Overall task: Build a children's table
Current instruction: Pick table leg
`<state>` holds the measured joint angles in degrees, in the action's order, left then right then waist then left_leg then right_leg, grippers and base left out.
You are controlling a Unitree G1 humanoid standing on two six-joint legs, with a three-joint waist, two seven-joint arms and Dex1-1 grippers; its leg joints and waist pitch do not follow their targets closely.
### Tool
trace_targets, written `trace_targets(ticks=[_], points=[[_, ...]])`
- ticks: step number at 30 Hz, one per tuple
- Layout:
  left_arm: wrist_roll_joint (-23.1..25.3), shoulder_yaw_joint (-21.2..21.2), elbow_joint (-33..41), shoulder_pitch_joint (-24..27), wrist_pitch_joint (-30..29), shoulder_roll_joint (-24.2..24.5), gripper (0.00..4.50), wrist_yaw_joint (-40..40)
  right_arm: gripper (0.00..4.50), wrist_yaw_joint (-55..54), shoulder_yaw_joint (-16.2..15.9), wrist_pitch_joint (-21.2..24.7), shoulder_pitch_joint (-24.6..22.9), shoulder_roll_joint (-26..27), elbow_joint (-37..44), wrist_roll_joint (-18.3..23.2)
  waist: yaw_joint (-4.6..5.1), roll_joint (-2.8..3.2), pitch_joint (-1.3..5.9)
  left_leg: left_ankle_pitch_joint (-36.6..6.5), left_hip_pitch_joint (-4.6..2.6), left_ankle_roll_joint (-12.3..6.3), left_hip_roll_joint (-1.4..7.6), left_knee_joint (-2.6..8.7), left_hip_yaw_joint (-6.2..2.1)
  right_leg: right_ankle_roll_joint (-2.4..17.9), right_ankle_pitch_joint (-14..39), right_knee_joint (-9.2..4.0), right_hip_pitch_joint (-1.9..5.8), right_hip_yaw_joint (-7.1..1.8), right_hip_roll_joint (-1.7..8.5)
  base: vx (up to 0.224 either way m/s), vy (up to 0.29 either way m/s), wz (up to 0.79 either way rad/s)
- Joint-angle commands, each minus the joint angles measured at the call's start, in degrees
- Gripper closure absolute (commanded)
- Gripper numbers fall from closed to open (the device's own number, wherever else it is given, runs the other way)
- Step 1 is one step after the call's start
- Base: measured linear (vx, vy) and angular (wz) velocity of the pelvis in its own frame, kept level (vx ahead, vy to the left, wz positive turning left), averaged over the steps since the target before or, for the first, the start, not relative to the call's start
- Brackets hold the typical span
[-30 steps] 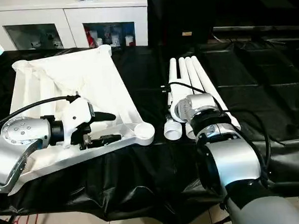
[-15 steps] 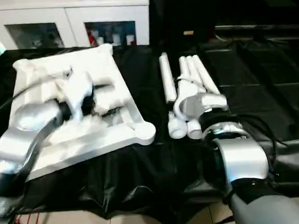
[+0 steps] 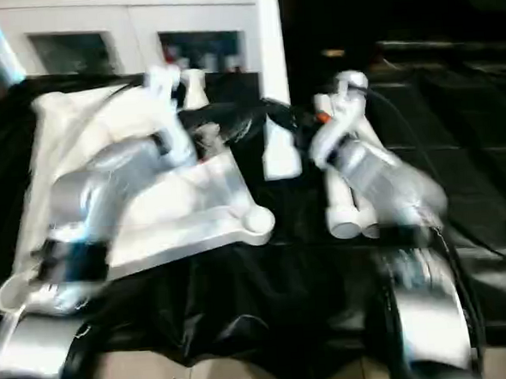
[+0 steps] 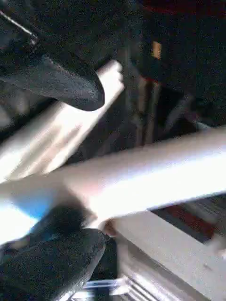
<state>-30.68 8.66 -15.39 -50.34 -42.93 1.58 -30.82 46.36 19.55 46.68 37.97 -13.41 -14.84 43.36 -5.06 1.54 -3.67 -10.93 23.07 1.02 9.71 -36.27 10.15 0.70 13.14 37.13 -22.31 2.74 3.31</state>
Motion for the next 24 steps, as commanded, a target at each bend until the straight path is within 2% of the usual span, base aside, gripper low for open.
trace_targets(ticks=[1, 2, 3, 4, 5, 6, 8, 12, 14, 15, 16, 19, 21, 22, 24], points=[[-7.3, 4.7, 0.3, -1.7, -3.0, -1.5, 0.00, 1.3, 2.66, 2.1, -1.4, 0.2, -0.7, -0.8, 3.4, 1.3, -0.21, -0.49, 4.86, -1.8, -1.55, -4.71, 3.27, 3.43, -0.99, 18.1, -3.6, -3.81, 3.35, -2.37, 5.07, 0.000, 0.000, 0.00], [-11.6, 7.0, 1.1, -2.4, -4.6, -2.2, 0.00, 1.8, 2.66, 2.6, -1.7, 0.3, -1.4, -0.9, 4.3, 1.1, -0.12, -0.56, 4.81, -2.0, -1.45, -3.99, 3.18, 3.51, -1.06, 18.2, -2.9, -3.96, 3.36, -2.41, 5.06, 0.000, 0.000, 0.00], [-13.8, 8.1, 1.5, -2.7, -5.4, -2.6, 0.00, 2.0, 2.66, 2.8, -1.8, 0.5, -1.8, -0.9, 4.7, 1.0, -0.14, -0.49, 4.80, -2.4, -1.54, -3.68, 3.18, 3.50, -1.02, 18.1, -2.5, -3.98, 3.21, -2.44, 5.01, 0.000, 0.000, 0.00], [-14.8, 8.4, 2.2, -2.7, -5.8, -2.7, 0.00, 2.0, 2.66, 3.0, -1.8, 0.8, -2.0, -0.9, 5.0, 1.0, 0.05, -0.76, 4.68, -2.8, -1.48, -3.69, 3.14, 3.67, -1.08, 17.6, -1.2, -4.26, 3.22, -2.43, 4.92, 0.000, 0.000, 0.00], [-15.3, 8.9, 3.0, -2.7, -6.9, -3.0, 0.00, 2.2, 2.66, 2.9, -2.1, 1.4, -2.6, -1.1, 6.0, 1.4, 0.06, -0.60, 4.63, -2.8, -1.55, -3.47, 3.19, 3.70, -1.05, 17.1, -0.6, -4.29, 3.17, -2.49, 4.88, 0.000, 0.000, 0.00], [-15.2, 8.9, 3.9, -2.5, -7.8, -3.2, 0.00, 2.2, 2.66, 3.1, -2.7, 1.8, -3.1, -1.3, 6.9, 1.5, 0.09, -0.75, 4.55, -2.5, -1.49, -3.68, 3.13, 3.74, -1.09, 16.4, -0.1, -4.46, 3.17, -2.51, 4.83, 0.000, 0.000, 0.00], [-14.5, 8.4, 5.0, -1.9, -9.5, -3.5, 0.00, 2.7, 2.66, 3.3, -4.1, 2.4, -4.0, -1.7, 8.7, 1.6, 0.09, -0.61, 4.66, -1.1, -1.51, -3.88, 3.29, 3.76, -1.21, 15.7, -1.3, -4.28, 3.21, -2.50, 4.80, 0.000, 0.000, 0.00], [-12.9, 6.7, 5.0, -1.4, -10.6, -3.3, 0.00, 5.3, 2.66, 3.6, -6.0, 2.1, -4.6, -2.2, 10.0, 0.8, 0.09, -0.73, 4.67, -0.8, -1.43, -4.17, 3.19, 3.69, -1.20, 15.1, -1.2, -4.39, 3.16, -2.53, 4.92, 0.000, 0.000, 0.00], [-12.5, 5.9, 4.9, -1.3, -10.8, -3.2, 0.00, 8.4, 2.66, 2.5, -8.8, 0.6, -4.8, -2.9, 11.0, -2.7, 0.05, -0.79, 4.63, -1.0, -1.38, -3.40, 3.25, 3.76, -1.23, 14.6, -0.6, -4.44, 3.17, -2.55, 4.89, 0.000, 0.000, 0.00], [-12.1, 6.2, 4.4, -1.5, -11.2, -3.6, 0.00, 11.0, 2.66, 0.6, -11.7, -0.3, -4.7, -3.2, 11.9, -6.0, 0.05, -0.73, 4.61, -0.9, -1.37, -3.05, 3.29, 3.81, -1.31, 14.4, -0.7, -4.37, 3.17, -2.52, 4.85, 0.000, 0.000, 0.00], [-11.6, 6.5, 4.2, -1.5, -11.2, -4.0, 0.27, 12.7, 2.66, -0.3, -12.6, -0.4, -4.8, -3.1, 12.8, -6.7, 0.17, -0.75, 4.56, -0.8, -1.44, -2.68, 3.29, 3.85, -1.35, 14.0, -1.0, -4.43, 3.14, -2.55, 4.80, 0.000, 0.000, 0.00], [-10.8, 7.7, 4.1, -1.5, -10.9, -5.0, 0.37, 15.9, 2.66, -2.2, -14.0, 0.4, -5.0, -2.6, 15.1, -7.2, 0.25, -0.75, 4.54, -1.4, -1.39, -2.75, 3.15, 3.83, -1.27, 14.0, -0.8, -4.57, 3.22, -2.67, 4.86, 0.000, 0.000, 0.00], [-10.5, 8.7, 4.1, -1.7, -10.8, -5.5, 0.62, 17.8, 2.66, -4.6, -15.1, 0.9, -4.7, -2.4, 15.8, -8.5, 0.27, -0.73, 4.52, -1.2, -1.36, -2.54, 3.12, 3.85, -1.30, 13.8, -0.7, -4.57, 3.18, -2.66, 4.82, 0.000, 0.000, 0.00], [-10.2, 9.4, 4.2, -1.8, -10.5, -5.9, 0.73, 19.3, 2.66, -6.0, -15.9, 0.4, -4.6, -2.1, 16.1, -9.6, 0.23, -0.31, 4.50, -1.4, -1.40, -2.38, 3.11, 3.84, -1.35, 13.7, -0.5, -4.58, 3.07, -2.66, 4.80, 0.000, 0.000, 0.00], [-9.5, 10.1, 4.1, -2.2, -9.9, -6.4, 0.78, 21.8, 2.66, -10.1, -18.1, -1.7, -4.4, -1.5, 16.1, -14.0, 0.45, -0.49, 4.53, -1.6, -1.41, -1.94, 3.21, 3.93, -1.42, 13.5, -0.6, -4.62, 3.07, -2.63, 4.74, 0.000, 0.000, 0.00]])
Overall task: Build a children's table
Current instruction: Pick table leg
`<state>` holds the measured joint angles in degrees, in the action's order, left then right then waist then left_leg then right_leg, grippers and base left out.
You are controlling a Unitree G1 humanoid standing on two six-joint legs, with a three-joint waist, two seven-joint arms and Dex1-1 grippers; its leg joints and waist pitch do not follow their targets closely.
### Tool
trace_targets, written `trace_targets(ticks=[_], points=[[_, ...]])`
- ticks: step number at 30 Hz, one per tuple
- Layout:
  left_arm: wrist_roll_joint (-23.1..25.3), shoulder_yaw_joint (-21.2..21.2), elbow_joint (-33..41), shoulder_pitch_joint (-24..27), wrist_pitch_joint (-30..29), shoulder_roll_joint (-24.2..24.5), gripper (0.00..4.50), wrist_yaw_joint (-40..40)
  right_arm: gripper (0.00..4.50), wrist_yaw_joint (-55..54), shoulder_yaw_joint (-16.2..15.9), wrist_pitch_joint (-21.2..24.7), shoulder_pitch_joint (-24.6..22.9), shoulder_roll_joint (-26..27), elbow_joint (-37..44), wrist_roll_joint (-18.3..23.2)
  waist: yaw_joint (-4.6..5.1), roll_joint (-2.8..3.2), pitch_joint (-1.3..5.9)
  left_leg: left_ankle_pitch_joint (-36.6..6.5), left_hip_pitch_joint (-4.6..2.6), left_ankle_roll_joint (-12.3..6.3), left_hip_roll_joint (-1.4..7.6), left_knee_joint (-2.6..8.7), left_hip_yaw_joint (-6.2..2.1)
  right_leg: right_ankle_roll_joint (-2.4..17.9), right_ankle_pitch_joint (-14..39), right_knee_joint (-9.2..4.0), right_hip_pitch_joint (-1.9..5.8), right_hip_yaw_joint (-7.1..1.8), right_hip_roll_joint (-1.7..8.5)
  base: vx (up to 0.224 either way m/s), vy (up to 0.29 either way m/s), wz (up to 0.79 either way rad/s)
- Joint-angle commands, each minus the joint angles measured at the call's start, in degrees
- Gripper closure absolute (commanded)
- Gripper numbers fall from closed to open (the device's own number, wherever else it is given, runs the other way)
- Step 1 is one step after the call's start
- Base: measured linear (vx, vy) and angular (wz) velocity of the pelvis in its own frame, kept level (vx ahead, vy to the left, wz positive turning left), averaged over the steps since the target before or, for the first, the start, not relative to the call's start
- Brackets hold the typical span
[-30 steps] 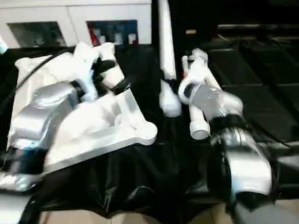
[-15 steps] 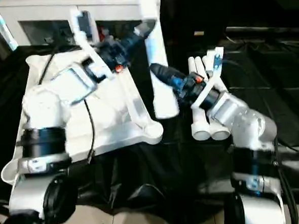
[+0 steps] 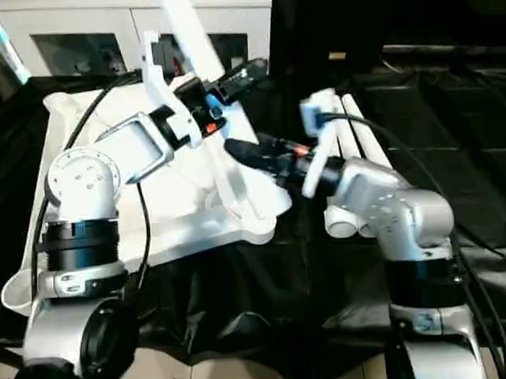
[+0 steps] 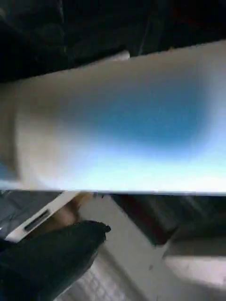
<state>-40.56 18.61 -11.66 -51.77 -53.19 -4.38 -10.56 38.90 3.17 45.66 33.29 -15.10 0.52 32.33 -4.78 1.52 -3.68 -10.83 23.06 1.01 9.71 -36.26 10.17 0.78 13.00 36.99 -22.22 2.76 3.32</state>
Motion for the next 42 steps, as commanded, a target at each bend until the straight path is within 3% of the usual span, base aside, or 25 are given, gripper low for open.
trace_targets(ticks=[1, 4, 6, 20, 27, 28, 29, 36, 38, 42], points=[[0.3, 0.3, 0.4, -0.8, 0.5, -0.6, 0.82, 2.3, 2.66, -3.8, -2.5, -1.8, 0.3, 0.2, 0.8, -4.4, 0.22, -0.45, 4.52, -1.8, -1.37, -1.78, 3.20, 3.93, -1.45, 13.4, -0.6, -4.48, 2.97, -2.64, 4.77, 0.000, 0.000, 0.00], [-0.7, 0.7, 0.5, -0.8, 0.5, -1.1, 1.07, 4.6, 2.66, -5.7, -2.9, -3.5, 0.1, 1.6, 1.1, -6.1, 0.32, -0.34, 4.46, -2.9, -1.45, -1.28, 3.11, 3.99, -1.37, 13.2, -0.2, -4.62, 2.88, -2.76, 4.75, 0.000, 0.000, 0.00], [-0.4, 1.0, 0.8, -0.8, 0.4, -2.0, 1.26, 7.2, 2.66, -8.8, -4.7, -6.0, 0.0, 2.6, 1.4, -9.5, 0.34, -0.35, 4.48, -2.6, -1.43, -1.06, 3.17, 4.00, -1.41, 13.1, -0.7, -4.52, 2.85, -2.77, 4.73, 0.000, 0.000, 0.00], [3.3, -0.8, 1.4, 0.3, 2.9, -2.4, 2.52, 10.9, 2.66, -12.2, -7.2, -10.5, 0.0, 4.7, 1.3, -13.0, 0.90, -0.25, 4.37, -3.5, -1.42, -1.24, 3.14, 4.20, -1.47, 12.6, -0.5, -4.66, 2.91, -2.83, 4.68, 0.000, 0.000, 0.00], [4.4, -2.6, 1.9, 1.0, 4.1, -1.7, 2.60, 9.6, 2.66, -10.7, -8.7, -11.3, -0.4, 4.4, 1.8, -13.9, 1.50, -0.31, 4.36, -3.4, -1.27, -1.74, 3.08, 4.16, -1.44, 13.5, -1.8, -4.61, 3.08, -2.83, 4.72, 0.000, 0.000, 0.00], [4.5, -2.7, 1.9, 1.0, 4.3, -1.6, 2.61, 9.4, 2.31, -10.5, -8.7, -11.2, -0.4, 4.4, 1.8, -13.7, 1.50, -0.27, 4.37, -3.5, -1.31, -1.86, 3.10, 4.15, -1.44, 13.4, -1.6, -4.65, 3.07, -2.83, 4.72, 0.000, 0.000, 0.00], [4.7, -2.9, 1.8, 1.0, 4.5, -1.4, 2.61, 9.0, 1.96, -9.9, -8.3, -10.0, -0.4, 4.4, 1.8, -12.5, 1.52, -0.32, 4.37, -3.3, -1.30, -1.91, 3.11, 4.13, -1.42, 13.4, -1.7, -4.59, 3.07, -2.85, 4.70, 0.000, 0.000, 0.00], [6.7, -7.5, 2.4, 1.6, 6.0, 2.2, 2.62, 2.7, 1.54, -6.2, -7.6, -5.5, -0.6, 0.9, 3.1, -9.6, 1.37, -0.29, 4.36, -3.1, -1.37, -2.19, 3.14, 4.19, -1.48, 13.3, -1.4, -4.57, 3.10, -2.84, 4.63, 0.000, 0.000, 0.00], [6.7, -10.1, 3.0, 2.0, 6.2, 4.6, 2.62, -2.7, 1.25, -5.2, -5.7, -3.3, -0.3, -0.6, 3.9, -7.8, 1.31, -0.17, 4.43, -2.8, -1.46, -2.18, 3.22, 4.19, -1.51, 13.5, -2.1, -4.40, 3.05, -2.84, 4.68, 0.000, 0.000, 0.00], [6.3, -13.8, 2.3, 1.8, 6.4, 9.8, 2.62, -13.7, 1.14, -2.1, -3.6, 1.6, 0.6, -5.8, 5.0, -5.5, 1.12, 0.03, 4.37, -2.9, -1.63, -1.60, 3.21, 4.23, -1.41, 13.7, -2.2, -4.39, 3.03, -2.86, 4.64, 0.000, 0.000, 0.00]])
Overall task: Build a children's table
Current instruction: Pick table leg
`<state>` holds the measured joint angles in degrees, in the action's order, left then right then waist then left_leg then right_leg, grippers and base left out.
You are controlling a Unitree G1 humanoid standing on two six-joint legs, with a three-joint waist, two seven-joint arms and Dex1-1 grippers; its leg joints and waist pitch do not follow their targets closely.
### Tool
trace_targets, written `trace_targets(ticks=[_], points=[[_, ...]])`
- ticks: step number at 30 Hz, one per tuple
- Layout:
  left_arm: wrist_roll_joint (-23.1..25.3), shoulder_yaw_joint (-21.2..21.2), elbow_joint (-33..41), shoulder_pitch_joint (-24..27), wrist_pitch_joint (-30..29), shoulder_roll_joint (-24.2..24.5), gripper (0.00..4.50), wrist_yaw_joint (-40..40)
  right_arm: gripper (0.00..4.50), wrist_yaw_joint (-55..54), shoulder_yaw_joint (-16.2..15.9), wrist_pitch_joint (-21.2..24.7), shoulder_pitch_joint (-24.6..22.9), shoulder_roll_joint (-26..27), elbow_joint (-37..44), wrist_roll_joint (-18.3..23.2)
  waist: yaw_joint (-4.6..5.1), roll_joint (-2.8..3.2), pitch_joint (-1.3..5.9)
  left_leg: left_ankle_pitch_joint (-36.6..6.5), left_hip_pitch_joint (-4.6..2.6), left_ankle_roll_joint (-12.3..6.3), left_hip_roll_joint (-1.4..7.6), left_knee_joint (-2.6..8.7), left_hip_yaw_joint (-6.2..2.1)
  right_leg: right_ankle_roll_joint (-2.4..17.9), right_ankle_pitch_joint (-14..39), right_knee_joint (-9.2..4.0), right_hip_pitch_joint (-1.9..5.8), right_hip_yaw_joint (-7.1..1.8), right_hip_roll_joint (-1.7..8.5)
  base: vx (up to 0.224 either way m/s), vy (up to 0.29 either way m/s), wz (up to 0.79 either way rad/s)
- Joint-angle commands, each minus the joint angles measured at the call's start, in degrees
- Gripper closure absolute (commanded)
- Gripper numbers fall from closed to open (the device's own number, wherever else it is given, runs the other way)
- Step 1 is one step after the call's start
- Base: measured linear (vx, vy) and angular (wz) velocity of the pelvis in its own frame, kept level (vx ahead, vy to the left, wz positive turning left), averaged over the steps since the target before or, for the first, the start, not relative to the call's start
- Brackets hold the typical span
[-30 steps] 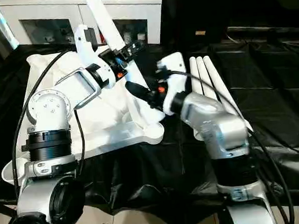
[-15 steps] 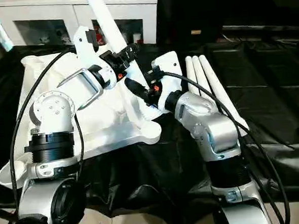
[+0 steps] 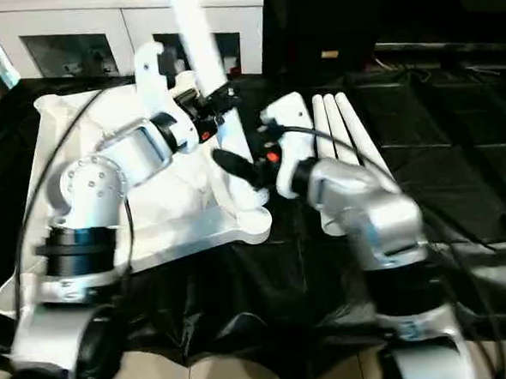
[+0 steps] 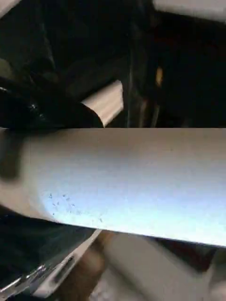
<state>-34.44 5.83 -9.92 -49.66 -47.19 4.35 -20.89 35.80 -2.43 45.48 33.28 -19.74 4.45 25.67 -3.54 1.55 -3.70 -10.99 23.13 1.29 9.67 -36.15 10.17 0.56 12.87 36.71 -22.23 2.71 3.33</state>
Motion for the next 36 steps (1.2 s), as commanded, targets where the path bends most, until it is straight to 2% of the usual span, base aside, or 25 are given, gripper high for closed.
trace_targets(ticks=[1, 5, 8, 13, 15, 18, 21, 25, 29, 31, 36], points=[[0.2, -1.4, 0.5, -0.3, 0.4, 1.7, 2.62, -4.5, 1.14, 1.5, 2.2, 2.1, 0.7, -1.7, 1.2, 1.6, -0.05, -0.02, 4.35, -3.2, -1.64, -1.57, 3.21, 4.12, -1.33, 14.1, -1.8, -4.11, 3.09, -2.85, 4.71, 0.000, 0.000, 0.00], [-1.9, -2.3, -0.9, -1.1, -1.1, 4.5, 2.62, -12.2, 1.14, 5.8, 5.4, 3.3, 0.9, -3.3, 1.0, 6.5, -0.04, 0.27, 4.41, -3.4, -1.58, -1.35, 3.21, 4.05, -1.38, 15.0, -2.4, -3.94, 3.19, -2.82, 4.78, 0.000, 0.000, 0.00], [-4.3, -2.8, -0.6, -1.1, -1.2, 6.2, 2.62, -18.8, 1.14, 8.6, 5.6, 4.0, 1.0, -5.0, 0.7, 7.9, -0.08, 0.21, 4.47, -3.0, -1.60, -1.62, 3.12, 3.99, -1.29, 15.5, -3.0, -3.89, 3.25, -2.80, 4.76, 0.000, 0.000, 0.00], [-4.8, -5.1, -0.8, -1.3, -0.8, 8.5, 2.62, -26.1, 1.14, 14.7, 5.1, 9.7, 0.6, -8.3, 2.1, 13.2, -0.18, 0.21, 4.46, -2.4, -1.63, -2.66, 3.20, 3.93, -1.30, 16.0, -3.6, -3.79, 3.30, -2.76, 4.73, 0.000, 0.000, 0.00], [-6.1, -4.5, -1.0, -1.7, -1.3, 8.4, 2.62, -27.8, 1.14, 15.6, 4.3, 10.3, 0.4, -9.2, 2.6, 13.4, -0.25, 0.34, 4.46, -2.7, -1.65, -2.35, 3.27, 3.92, -1.32, 16.2, -2.9, -3.79, 3.24, -2.72, 4.83, 0.000, 0.000, 0.00], [-9.0, -3.2, 0.0, -2.2, -2.3, 7.7, 2.62, -30.0, 1.14, 16.2, 2.4, 10.2, -0.2, -10.1, 2.4, 12.8, -0.32, 0.14, 4.46, -3.0, -1.64, -1.86, 3.26, 3.90, -1.26, 16.6, -2.1, -3.82, 3.29, -2.74, 4.88, 0.000, 0.000, 0.00], [-11.7, -1.1, -0.1, -2.7, -2.8, 6.6, 2.62, -30.3, 1.49, 16.3, 1.0, 10.7, -0.4, -10.6, 2.1, 12.4, -0.26, 0.08, 4.48, -2.9, -1.60, -2.01, 3.23, 3.83, -1.25, 17.0, -2.4, -3.79, 3.32, -2.71, 4.87, 0.000, 0.000, 0.00], [-12.2, -0.7, 0.0, -2.8, -2.8, 6.3, 2.62, -30.9, 1.85, 16.2, 1.0, 11.2, -0.4, -10.3, 2.0, 12.6, -0.32, 0.09, 4.53, -2.3, -1.57, -2.37, 3.20, 3.78, -1.27, 16.7, -2.5, -3.77, 3.34, -2.73, 4.80, 0.000, 0.000, 0.00], [-12.0, -1.0, 0.0, -2.6, -2.9, 6.4, 2.62, -31.1, 1.98, 16.4, 0.7, 11.3, -0.5, -10.4, 2.0, 12.6, -0.32, 0.08, 4.50, -2.7, -1.59, -2.32, 3.23, 3.81, -1.28, 16.5, -2.0, -3.83, 3.32, -2.70, 4.81, 0.000, 0.000, 0.00], [-11.7, -1.4, 0.0, -2.4, -3.0, 6.6, 2.62, -31.6, 2.28, 16.4, 0.7, 11.0, -0.5, -10.2, 1.9, 12.8, -0.34, 0.20, 4.56, -2.4, -1.65, -2.16, 3.28, 3.81, -1.31, 16.5, -2.2, -3.78, 3.27, -2.70, 4.79, 0.000, 0.000, 0.00], [-11.9, -1.6, 0.1, -2.2, -3.6, 6.8, 2.62, -31.7, 2.57, 13.0, 2.1, 10.6, 0.0, -8.3, 0.6, 12.7, -0.32, 0.31, 4.63, -2.2, -1.65, -2.18, 3.21, 3.74, -1.30, 16.8, -3.0, -3.68, 3.22, -2.68, 4.79, 0.000, 0.000, 0.00]])
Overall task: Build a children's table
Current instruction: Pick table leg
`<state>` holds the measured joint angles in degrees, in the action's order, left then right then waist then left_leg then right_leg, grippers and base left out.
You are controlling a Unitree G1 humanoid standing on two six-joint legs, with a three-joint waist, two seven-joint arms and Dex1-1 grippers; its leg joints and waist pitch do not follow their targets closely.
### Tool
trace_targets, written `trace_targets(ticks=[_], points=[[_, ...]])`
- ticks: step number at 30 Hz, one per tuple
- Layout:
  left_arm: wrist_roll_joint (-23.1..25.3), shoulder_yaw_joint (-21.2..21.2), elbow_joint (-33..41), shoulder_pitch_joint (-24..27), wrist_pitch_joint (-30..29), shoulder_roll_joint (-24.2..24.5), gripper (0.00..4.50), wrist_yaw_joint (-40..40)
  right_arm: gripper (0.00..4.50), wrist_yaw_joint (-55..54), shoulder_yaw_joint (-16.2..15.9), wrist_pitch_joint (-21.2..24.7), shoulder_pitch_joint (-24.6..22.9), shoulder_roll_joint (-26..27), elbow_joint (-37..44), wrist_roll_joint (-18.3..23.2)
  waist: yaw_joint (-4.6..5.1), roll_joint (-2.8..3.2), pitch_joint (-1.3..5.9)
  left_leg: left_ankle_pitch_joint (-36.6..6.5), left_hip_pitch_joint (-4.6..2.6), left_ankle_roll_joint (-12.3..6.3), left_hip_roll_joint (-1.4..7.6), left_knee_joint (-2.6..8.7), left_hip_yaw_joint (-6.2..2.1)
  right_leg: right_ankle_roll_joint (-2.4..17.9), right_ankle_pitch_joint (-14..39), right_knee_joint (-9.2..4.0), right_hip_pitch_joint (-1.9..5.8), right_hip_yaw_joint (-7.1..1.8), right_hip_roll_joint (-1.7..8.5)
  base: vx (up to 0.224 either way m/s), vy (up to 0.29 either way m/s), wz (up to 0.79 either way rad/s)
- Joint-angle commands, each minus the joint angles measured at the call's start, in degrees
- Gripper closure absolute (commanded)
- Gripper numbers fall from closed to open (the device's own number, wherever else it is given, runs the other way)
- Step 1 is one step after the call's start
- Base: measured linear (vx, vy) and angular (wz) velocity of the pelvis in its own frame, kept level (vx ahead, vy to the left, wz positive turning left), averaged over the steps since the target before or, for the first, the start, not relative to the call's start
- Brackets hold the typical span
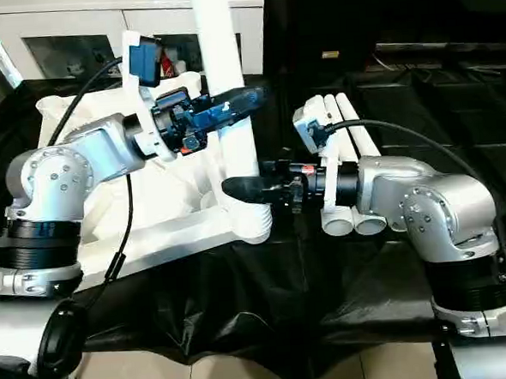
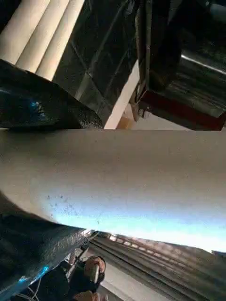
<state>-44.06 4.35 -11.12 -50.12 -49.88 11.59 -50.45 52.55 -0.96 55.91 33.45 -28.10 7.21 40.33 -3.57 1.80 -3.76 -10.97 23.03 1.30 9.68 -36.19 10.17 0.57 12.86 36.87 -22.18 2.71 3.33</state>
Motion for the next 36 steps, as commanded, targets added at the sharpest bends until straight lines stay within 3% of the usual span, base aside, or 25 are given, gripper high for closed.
trace_targets(ticks=[1, 2, 5, 11, 13, 14, 20, 21, 22, 25, 27, 36], points=[[-2.1, -0.1, 1.2, -1.7, -0.8, -0.5, 2.62, -1.9, 2.58, -4.2, 0.7, 0.1, -0.1, 0.4, -2.2, -2.0, -0.23, 0.00, 4.67, -2.2, -1.50, -2.11, 3.20, 3.81, -1.32, 16.8, -3.0, -3.81, 3.21, -2.68, 4.79, 0.000, 0.000, 0.00], [-1.7, 0.0, 1.0, -1.6, -0.5, -0.7, 2.62, -1.0, 2.58, -4.9, 0.8, -0.2, -0.2, 0.9, -2.2, -2.2, -0.25, 0.02, 4.66, -2.3, -1.52, -1.98, 3.21, 3.84, -1.32, 16.7, -2.8, -3.80, 3.20, -2.67, 4.76, 0.000, 0.000, 0.00], [-0.4, 2.4, -1.1, -2.3, 0.6, -2.7, 1.92, 5.7, 2.60, -7.8, 0.7, -2.1, -0.4, 3.3, -2.1, -3.3, -0.24, 0.12, 4.66, -2.7, -1.55, -1.23, 3.29, 3.79, -1.36, 16.9, -2.9, -3.83, 3.14, -2.69, 4.90, 0.000, 0.000, 0.00], [5.9, 2.1, 0.2, -2.0, 3.1, -5.0, 1.56, 17.7, 2.61, -15.2, -0.2, -6.3, -0.1, 8.0, -3.2, -7.9, -0.19, 0.04, 4.68, -3.1, -1.51, -0.30, 3.26, 3.94, -1.43, 15.7, -2.2, -3.91, 3.31, -2.76, 4.83, 0.000, 0.000, 0.00], [7.1, 2.9, 1.2, -1.8, 4.4, -6.3, 1.56, 21.6, 2.61, -17.5, -1.0, -7.8, 0.1, 9.4, -3.6, -9.8, -0.01, 0.01, 4.65, -2.9, -1.48, -0.33, 3.15, 3.93, -1.39, 15.4, -2.1, -4.03, 3.28, -2.73, 4.76, 0.000, 0.000, 0.00], [7.6, 5.1, 1.2, -2.2, 4.6, -8.1, 1.56, 27.2, 2.61, -19.7, -1.3, -8.9, 0.3, 10.7, -4.1, -11.0, 0.03, 0.05, 4.70, -2.5, -1.42, -0.21, 3.24, 3.86, -1.42, 15.5, -3.2, -3.86, 3.32, -2.73, 4.72, 0.000, 0.000, 0.00], [10.6, 7.0, 0.9, -2.4, 7.1, -10.4, 1.56, 36.8, 2.61, -22.4, -1.4, -9.5, 0.6, 12.8, -4.8, -12.2, 0.07, -0.02, 4.59, -3.2, -1.38, -0.79, 3.12, 3.86, -1.44, 14.9, -2.0, -4.14, 3.35, -2.75, 4.62, 0.000, 0.000, 0.00], [10.4, 7.5, 0.9, -2.3, 7.5, -11.0, 1.56, 37.6, 2.61, -22.6, -1.5, -9.6, 0.6, 13.1, -4.8, -12.4, 0.10, -0.03, 4.57, -3.1, -1.37, -0.78, 3.15, 3.91, -1.47, 14.8, -2.0, -4.16, 3.33, -2.73, 4.62, 0.000, 0.000, 0.00], [10.4, 7.5, 0.9, -2.3, 7.5, -11.1, 1.91, 37.6, 2.61, -22.6, -1.5, -9.6, 0.6, 13.1, -4.8, -12.4, 0.09, -0.05, 4.60, -3.1, -1.40, -0.85, 3.14, 3.90, -1.46, 14.9, -2.4, -4.13, 3.31, -2.74, 4.62, 0.000, 0.000, 0.00], [9.2, 8.3, 1.8, -1.4, 5.5, -13.2, 1.91, 40.0, 2.61, -23.1, -1.9, -10.1, 0.7, 14.0, -4.9, -13.0, -0.04, 0.05, 4.66, -2.6, -1.39, -1.00, 3.14, 3.79, -1.43, 15.1, -3.3, -4.02, 3.25, -2.75, 4.70, 0.000, 0.000, 0.00], [9.2, 7.8, 2.6, -0.9, 5.0, -13.8, 2.29, 41.0, 2.61, -23.5, -1.8, -10.1, 0.7, 14.3, -5.0, -13.2, -0.06, -0.06, 4.61, -2.9, -1.30, -1.09, 3.16, 3.88, -1.50, 15.0, -3.0, -4.01, 3.33, -2.73, 4.72, 0.000, 0.000, 0.00], [7.8, 7.6, 3.4, 0.4, 4.1, -15.3, 2.54, 41.5, 2.61, -23.8, -2.3, -10.0, 0.8, 14.7, -4.6, -13.8, 0.10, 0.04, 4.54, -3.6, -1.37, -0.86, 3.11, 3.93, -1.49, 14.4, -1.8, -4.26, 3.18, -2.74, 4.62, 0.000, 0.000, 0.00]])
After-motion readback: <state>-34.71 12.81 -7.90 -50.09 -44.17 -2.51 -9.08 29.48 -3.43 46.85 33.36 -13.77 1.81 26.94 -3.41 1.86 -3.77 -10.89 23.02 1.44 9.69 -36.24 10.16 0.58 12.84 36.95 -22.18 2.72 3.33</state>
